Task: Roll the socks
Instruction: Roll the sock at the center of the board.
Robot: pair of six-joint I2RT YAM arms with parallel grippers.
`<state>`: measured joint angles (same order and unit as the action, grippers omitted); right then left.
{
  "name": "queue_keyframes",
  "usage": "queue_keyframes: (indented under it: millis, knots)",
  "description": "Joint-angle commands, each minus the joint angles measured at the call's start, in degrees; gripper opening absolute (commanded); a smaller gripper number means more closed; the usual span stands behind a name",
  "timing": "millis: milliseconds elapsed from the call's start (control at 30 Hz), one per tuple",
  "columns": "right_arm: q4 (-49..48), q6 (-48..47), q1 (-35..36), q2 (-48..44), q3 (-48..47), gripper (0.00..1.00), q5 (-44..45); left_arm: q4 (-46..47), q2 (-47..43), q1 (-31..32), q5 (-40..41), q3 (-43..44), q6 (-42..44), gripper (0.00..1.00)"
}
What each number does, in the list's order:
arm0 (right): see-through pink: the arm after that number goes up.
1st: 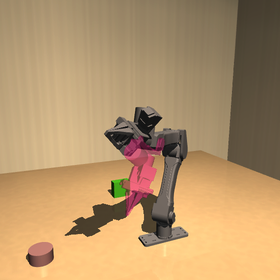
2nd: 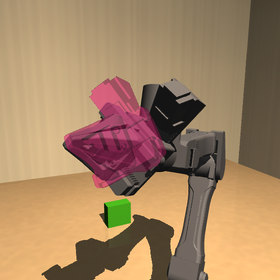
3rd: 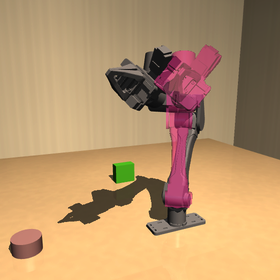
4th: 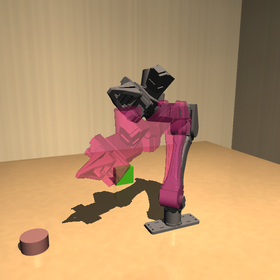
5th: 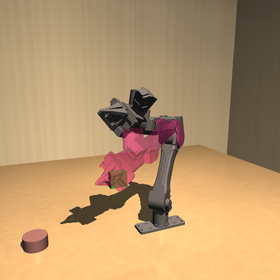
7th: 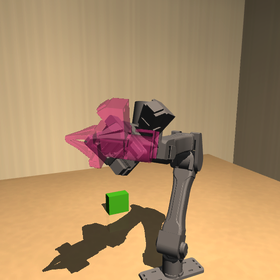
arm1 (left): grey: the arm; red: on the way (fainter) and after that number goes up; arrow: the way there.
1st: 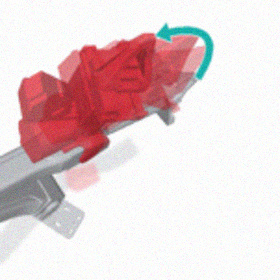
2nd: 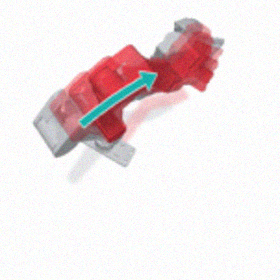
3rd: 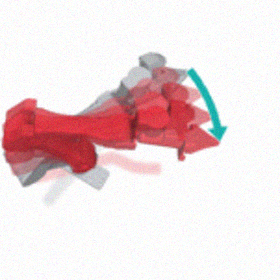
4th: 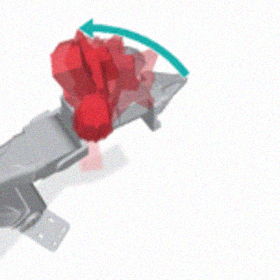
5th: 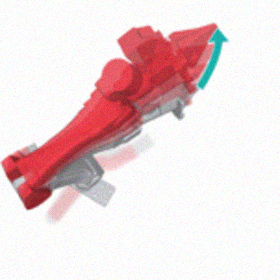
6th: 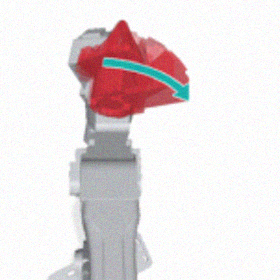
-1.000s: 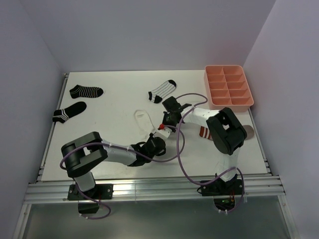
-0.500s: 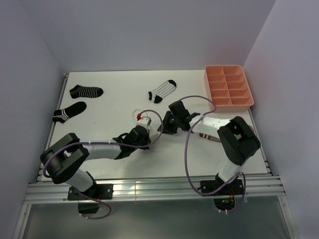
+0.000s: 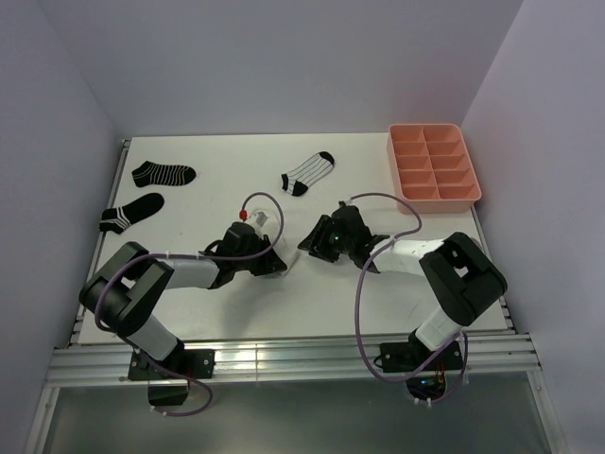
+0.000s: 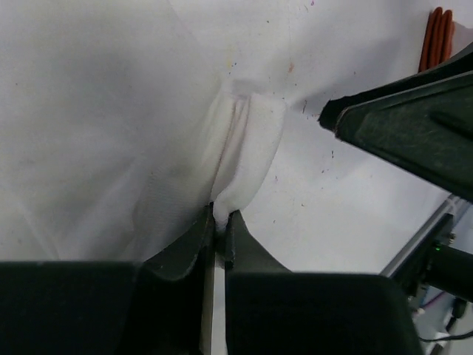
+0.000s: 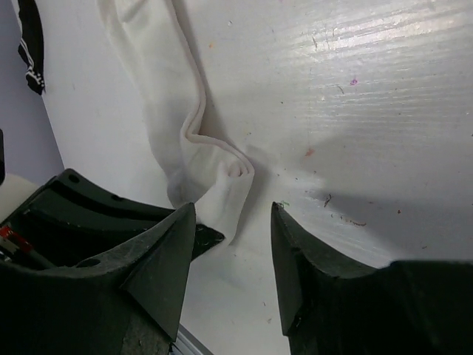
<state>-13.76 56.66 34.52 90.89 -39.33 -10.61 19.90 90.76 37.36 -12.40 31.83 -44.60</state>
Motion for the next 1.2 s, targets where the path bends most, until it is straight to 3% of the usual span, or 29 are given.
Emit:
queue_keyframes:
  millis: [0, 333, 500, 733, 867, 933, 1067, 1167]
  knots:
    - [-6.9, 1.8, 1.2, 1.3, 1.7, 0.53, 0.4, -3.3, 3.4, -1.4, -6.8, -0.6, -2.6, 0.0]
    - [-12.3, 3.3, 2.0, 7.5, 1.9, 0.53, -0.7, -2.1, 5.8, -3.9, -10.5, -1.1, -4.1, 0.0]
    - [-10.9, 3.3, 2.1, 9.2, 1.7, 0.48, -0.7, -2.1, 6.3, -4.6, -10.6, -1.2, -4.4, 0.0]
    - [-4.7, 1.5, 2.3, 10.3, -1.4, 0.25, -1.0, -2.5, 6.2, -4.9, -10.2, -0.8, -3.9, 0.0]
    - [4.7, -0.8, 2.6, 9.4, -6.3, 0.0, 1.0, -3.9, 5.3, -4.8, -9.2, 0.1, -2.8, 0.01]
    - [8.6, -2.3, 2.7, 9.1, -8.5, 0.0, 2.8, -5.0, 4.6, -4.8, -8.1, 0.3, -1.7, 0.04]
    - [20.3, -3.8, 2.9, 9.7, -15.1, 0.0, 5.9, -8.1, 1.6, -4.4, -5.2, 1.7, 0.4, 0.31]
    - [26.9, -5.1, 3.0, 11.1, -19.7, 0.0, 7.5, -11.5, -1.5, -3.3, -0.6, 3.2, 2.6, 0.44]
